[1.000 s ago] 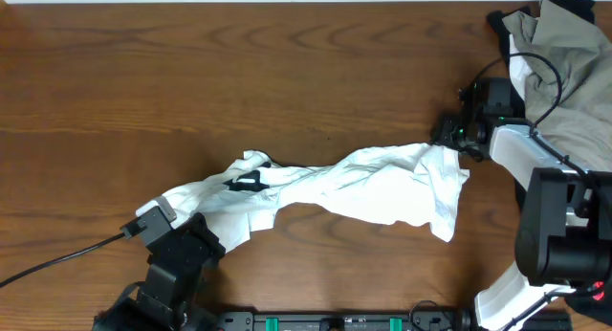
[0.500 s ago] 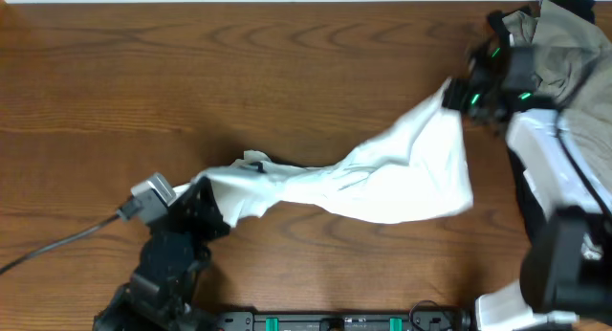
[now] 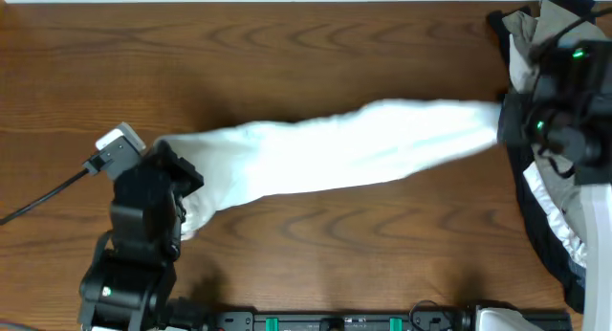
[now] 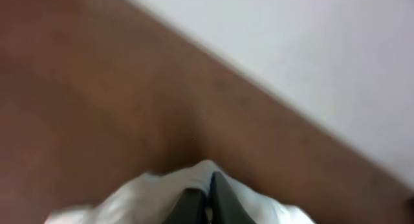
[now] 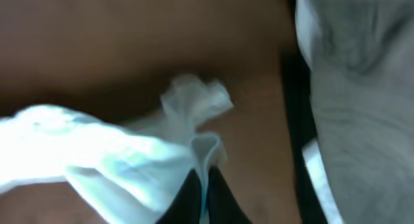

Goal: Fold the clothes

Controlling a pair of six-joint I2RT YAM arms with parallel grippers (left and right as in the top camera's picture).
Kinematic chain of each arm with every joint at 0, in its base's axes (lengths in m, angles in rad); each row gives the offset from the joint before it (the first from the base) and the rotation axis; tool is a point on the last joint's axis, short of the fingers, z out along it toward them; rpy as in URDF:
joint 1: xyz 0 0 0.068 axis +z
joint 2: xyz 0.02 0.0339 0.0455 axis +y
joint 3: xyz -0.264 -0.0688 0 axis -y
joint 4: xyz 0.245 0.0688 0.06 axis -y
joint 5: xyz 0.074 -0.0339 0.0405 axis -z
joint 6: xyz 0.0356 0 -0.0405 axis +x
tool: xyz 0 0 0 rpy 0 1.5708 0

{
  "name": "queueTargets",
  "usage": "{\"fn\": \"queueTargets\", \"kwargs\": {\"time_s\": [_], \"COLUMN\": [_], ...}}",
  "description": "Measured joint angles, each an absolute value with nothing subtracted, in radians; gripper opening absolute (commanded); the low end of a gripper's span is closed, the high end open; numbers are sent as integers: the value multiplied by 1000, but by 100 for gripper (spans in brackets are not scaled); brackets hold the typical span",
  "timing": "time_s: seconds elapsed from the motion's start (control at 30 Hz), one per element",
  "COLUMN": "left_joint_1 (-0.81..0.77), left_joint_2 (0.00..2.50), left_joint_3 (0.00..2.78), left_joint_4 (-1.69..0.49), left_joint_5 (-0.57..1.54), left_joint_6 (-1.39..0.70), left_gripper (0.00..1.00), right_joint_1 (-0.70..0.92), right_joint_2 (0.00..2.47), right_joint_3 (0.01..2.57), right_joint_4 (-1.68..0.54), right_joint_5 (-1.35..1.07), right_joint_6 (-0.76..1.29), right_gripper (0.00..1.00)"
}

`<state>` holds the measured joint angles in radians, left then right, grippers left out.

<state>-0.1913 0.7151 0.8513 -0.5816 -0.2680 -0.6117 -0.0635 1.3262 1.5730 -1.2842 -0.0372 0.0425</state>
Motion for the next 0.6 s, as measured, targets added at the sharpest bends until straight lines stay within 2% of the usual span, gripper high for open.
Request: {"fn": "queueTargets", "kwargs": {"time_s": [0.1,0.3,0.6], "left_joint_1": [-146,-131,-131], "left_joint_2": [722,722,720], "left_joint_3": [851,852,852], "left_joint_4": [-744,-996,-1040], "left_joint_5": [-170,-62,10], "left_joint_6": [-632,-641,-651], "left_gripper": [6,6,6], "right_joint_1": [-64,-78,-78], "right_joint_2": [1351,1352,1352], "right_joint_3": [1545,1513,1464], "right_joint_4": [-1402,-1467,-1444], "right_joint_5": [26,101,92], "right_joint_6": [37,37,48], "right_gripper": [14,20,30]}}
